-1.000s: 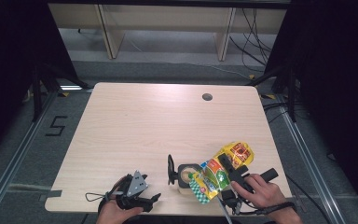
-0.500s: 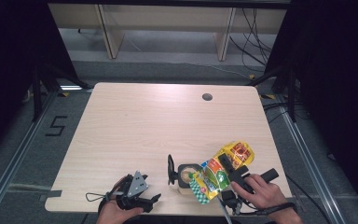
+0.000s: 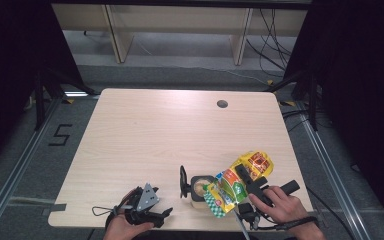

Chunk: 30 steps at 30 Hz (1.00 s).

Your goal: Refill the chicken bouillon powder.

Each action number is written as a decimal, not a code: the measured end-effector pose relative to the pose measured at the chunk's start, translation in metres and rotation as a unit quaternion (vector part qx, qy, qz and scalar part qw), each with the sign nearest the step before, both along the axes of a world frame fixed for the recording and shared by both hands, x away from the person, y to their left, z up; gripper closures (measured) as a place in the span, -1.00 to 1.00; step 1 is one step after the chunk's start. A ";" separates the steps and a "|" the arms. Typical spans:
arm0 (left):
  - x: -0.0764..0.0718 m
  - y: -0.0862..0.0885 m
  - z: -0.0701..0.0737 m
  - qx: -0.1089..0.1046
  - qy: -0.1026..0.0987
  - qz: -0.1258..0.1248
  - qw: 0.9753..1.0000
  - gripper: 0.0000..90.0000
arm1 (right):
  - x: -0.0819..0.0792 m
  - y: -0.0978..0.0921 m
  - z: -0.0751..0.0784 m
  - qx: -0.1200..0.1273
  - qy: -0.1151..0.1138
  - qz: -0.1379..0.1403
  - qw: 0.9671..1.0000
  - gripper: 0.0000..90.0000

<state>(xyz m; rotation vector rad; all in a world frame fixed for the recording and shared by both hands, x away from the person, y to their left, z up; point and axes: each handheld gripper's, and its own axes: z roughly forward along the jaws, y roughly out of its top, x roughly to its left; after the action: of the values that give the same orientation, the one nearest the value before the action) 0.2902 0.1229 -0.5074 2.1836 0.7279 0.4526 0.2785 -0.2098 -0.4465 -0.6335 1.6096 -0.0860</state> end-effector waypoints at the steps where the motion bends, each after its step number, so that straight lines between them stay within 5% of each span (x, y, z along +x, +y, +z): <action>1: 0.000 0.000 0.000 0.001 -0.001 -0.003 1.000 -0.54 | 0.000 0.000 0.000 -0.002 0.000 0.001 1.000 0.06; 7: 0.000 0.000 0.000 -0.003 0.004 0.005 1.000 -0.54 | 0.002 0.000 0.001 -0.019 0.010 0.001 1.000 0.06; 9: 0.000 0.001 0.001 0.007 -0.002 -0.006 1.000 -0.54 | 0.000 -0.001 0.000 -0.004 0.001 0.000 1.000 0.06; 10: 0.001 0.001 0.001 0.007 -0.002 -0.010 1.000 -0.54 | 0.001 -0.001 0.002 -0.015 0.000 0.006 1.000 0.07; 11: -0.001 -0.001 0.000 -0.014 0.007 0.001 1.000 -0.54 | 0.001 -0.001 0.002 -0.015 0.001 0.006 1.000 0.08; 15: 0.000 0.000 0.000 0.001 0.003 -0.004 1.000 -0.54 | 0.001 -0.001 0.002 -0.015 0.004 0.004 1.000 0.08; 17: -0.001 -0.001 -0.001 -0.014 0.005 0.004 1.000 -0.55 | 0.001 -0.001 0.001 0.000 0.006 0.000 1.000 0.08; 19: 0.000 0.000 0.000 -0.002 0.006 0.002 1.000 -0.54 | 0.001 -0.001 0.001 0.002 0.006 0.001 1.000 0.08; 23: 0.000 -0.001 -0.001 -0.016 0.004 0.003 1.000 -0.54 | 0.001 -0.002 0.001 0.002 0.009 0.001 1.000 0.08; 25: 0.000 0.000 0.000 -0.002 0.005 0.003 1.000 -0.54 | 0.002 -0.002 0.002 0.003 0.009 0.001 1.000 0.08; 30: 0.001 0.000 -0.001 -0.008 0.001 0.002 1.000 -0.54 | 0.002 -0.002 0.002 0.002 0.008 0.002 1.000 0.08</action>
<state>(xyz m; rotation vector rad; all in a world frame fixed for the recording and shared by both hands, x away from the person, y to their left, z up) 0.2907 0.1224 -0.5081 2.1689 0.7340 0.4443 0.2801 -0.2121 -0.4444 -0.6356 1.6240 -0.0742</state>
